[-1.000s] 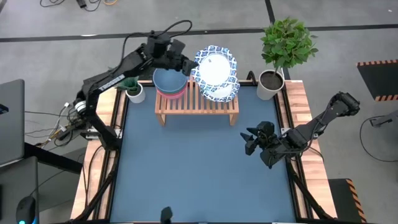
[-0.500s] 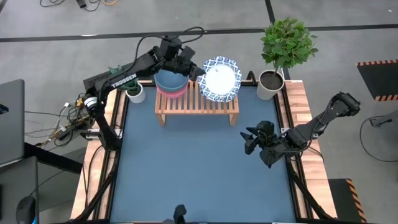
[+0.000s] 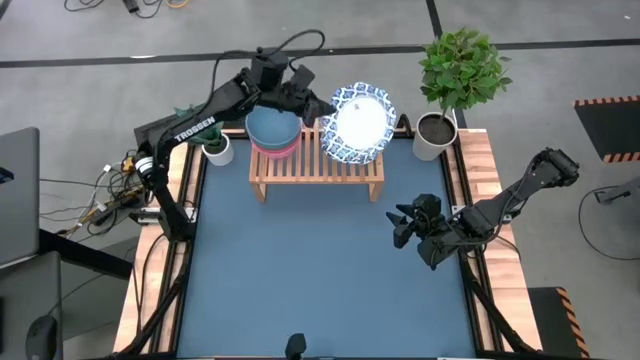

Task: Place and stack bowls onto a shelf
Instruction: Stack the white patterned bowl on top of the other white patterned bowls on the shelf

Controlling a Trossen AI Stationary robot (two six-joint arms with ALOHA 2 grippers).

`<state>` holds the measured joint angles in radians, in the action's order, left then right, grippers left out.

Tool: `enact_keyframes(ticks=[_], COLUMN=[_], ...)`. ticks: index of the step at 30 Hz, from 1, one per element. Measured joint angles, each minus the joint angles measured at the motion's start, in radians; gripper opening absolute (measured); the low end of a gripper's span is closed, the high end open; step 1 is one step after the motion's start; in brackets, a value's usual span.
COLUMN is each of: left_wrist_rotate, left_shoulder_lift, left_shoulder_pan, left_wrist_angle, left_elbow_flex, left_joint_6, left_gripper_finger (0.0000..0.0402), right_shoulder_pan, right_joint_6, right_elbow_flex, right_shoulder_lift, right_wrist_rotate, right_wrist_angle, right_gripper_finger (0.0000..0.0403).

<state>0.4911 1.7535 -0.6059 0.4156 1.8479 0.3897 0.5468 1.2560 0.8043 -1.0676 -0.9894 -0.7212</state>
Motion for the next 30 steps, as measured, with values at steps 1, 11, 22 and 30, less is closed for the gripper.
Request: enact_keyframes(ticks=[1,11,22,30], left_wrist_rotate=[-0.001,-0.092,-0.061,-0.077], left_shoulder_lift=[0.000,0.018,0.132,0.148], left_shoulder_pan=[0.001,-0.012,-0.040,-0.040], left_wrist_angle=[0.002,0.020,0.051,0.099], left_elbow_flex=[0.017,0.074,0.073,0.072], left_joint_6=[-0.019,-0.185,-0.187,-0.240], left_gripper_finger=[0.0002,0.0002,0.0002,0.0002], right_shoulder_pan=[0.000,0.000,0.000,0.000], right_joint_6=[0.000,-0.005,-0.008,-0.008], right_elbow_flex=[0.000,0.000,0.000,0.000], right_shoulder_lift=[0.000,0.000,0.000,0.000], right_wrist_rotate=[0.000,0.000,-0.001,-0.002], right_wrist_angle=[0.000,-0.005,-0.005,-0.030], right_gripper_finger=[0.0226,0.0226,0.0226,0.0226])
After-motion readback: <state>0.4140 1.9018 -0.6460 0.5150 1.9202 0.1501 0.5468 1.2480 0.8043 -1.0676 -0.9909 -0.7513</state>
